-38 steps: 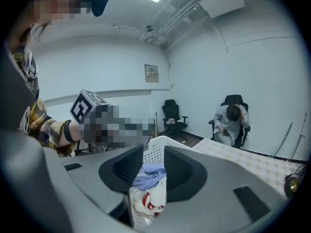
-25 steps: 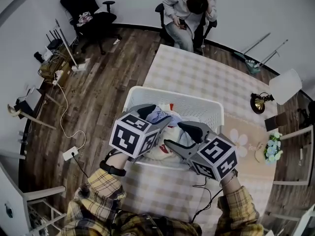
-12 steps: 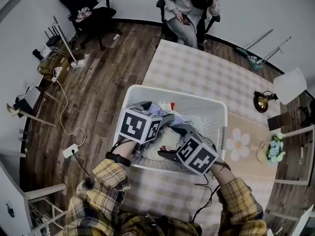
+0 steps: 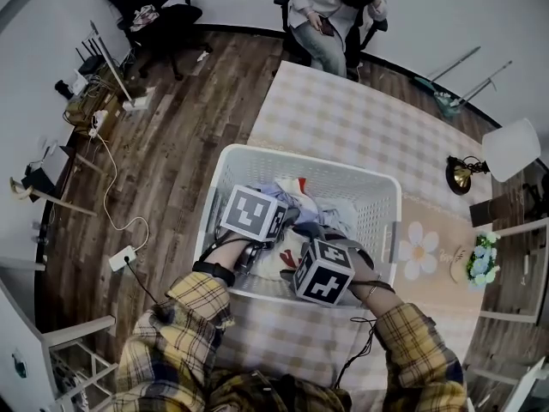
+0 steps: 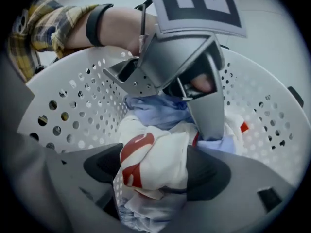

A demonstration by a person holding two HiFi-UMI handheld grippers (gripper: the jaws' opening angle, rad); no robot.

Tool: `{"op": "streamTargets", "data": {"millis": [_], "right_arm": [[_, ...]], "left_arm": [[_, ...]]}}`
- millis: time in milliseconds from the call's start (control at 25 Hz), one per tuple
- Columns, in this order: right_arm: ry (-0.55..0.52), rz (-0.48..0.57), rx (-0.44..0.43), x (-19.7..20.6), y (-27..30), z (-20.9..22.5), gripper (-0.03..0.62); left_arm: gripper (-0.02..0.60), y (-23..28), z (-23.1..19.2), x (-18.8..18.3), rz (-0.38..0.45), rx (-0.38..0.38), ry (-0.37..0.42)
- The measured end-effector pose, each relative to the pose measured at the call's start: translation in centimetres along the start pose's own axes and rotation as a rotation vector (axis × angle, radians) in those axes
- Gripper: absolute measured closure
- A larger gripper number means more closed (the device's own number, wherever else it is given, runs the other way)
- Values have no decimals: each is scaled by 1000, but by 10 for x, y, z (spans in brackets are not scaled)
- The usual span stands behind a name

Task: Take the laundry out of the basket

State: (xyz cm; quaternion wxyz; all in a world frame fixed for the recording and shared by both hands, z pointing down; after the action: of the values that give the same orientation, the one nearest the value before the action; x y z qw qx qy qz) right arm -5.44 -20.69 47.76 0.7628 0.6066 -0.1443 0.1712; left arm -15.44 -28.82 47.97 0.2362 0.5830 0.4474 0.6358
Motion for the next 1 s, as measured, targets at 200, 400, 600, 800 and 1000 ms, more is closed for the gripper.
{"op": "streamTargets", "data": {"millis": [200, 400, 600, 800, 1000], "right_arm": [[-60, -85, 17, 4, 20, 0, 166], [-110, -141, 24, 8, 28, 1, 229], [-149, -132, 80, 6, 21, 3, 456], [-140, -106, 97, 0, 13, 6, 480], [-111, -80, 120, -5, -5, 6, 485]], "left_arm": [[161, 12, -1, 13, -85, 8, -10], [231, 15, 2, 15, -101, 31, 14], [408, 12, 5, 14, -99, 64, 55], [485, 6, 5, 9, -82, 92, 37], [494, -5, 5, 1, -31, 105, 21]]}}
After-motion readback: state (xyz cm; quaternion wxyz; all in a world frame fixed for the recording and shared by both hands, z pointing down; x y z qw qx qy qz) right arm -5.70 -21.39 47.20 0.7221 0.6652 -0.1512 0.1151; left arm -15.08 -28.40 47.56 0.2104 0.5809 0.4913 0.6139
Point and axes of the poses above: the fingertips, and each gripper's own axes: y forward along the fingers, z to its right, x out of its underside, the point moved 9 cm from there along -y, backward along the fingers, and after that the axes turned 14 degrees about -x, right-handed, at the moved point
